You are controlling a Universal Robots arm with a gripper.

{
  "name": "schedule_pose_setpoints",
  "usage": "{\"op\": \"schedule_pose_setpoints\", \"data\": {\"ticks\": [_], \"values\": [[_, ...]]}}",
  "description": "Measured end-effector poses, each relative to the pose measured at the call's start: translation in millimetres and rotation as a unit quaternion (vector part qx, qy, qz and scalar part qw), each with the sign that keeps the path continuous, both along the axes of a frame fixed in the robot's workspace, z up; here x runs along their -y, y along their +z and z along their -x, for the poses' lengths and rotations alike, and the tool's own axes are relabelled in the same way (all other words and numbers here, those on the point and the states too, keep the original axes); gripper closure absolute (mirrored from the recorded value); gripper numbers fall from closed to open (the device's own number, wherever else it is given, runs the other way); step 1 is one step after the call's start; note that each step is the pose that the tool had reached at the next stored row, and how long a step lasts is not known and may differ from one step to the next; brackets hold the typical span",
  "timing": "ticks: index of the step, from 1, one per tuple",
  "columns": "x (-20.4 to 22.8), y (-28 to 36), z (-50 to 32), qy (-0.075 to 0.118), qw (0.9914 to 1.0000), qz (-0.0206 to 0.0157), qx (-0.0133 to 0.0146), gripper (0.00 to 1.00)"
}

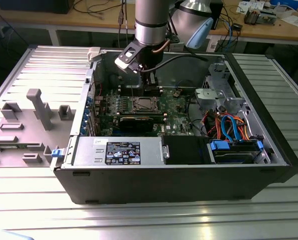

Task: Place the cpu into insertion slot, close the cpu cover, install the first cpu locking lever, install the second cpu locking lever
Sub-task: 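Install the first cpu locking lever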

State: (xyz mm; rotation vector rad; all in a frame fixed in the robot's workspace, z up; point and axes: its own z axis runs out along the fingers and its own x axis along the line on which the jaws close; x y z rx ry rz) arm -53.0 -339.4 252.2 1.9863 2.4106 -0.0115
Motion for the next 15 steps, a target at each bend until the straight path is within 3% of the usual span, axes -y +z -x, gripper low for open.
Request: {"op": "schedule_pose_setpoints", "data": {"ticks": [7, 13, 15], "values": [[0.0, 1.2, 0.0, 0.0, 1.0, 0.0024, 0.0, 0.89], [0.0, 14.7, 0.0, 0.0, 1.0, 0.0023, 0.0, 0.89], [0.0, 15.3, 0.0, 0.0, 1.0, 0.0023, 0.0, 0.89]]}}
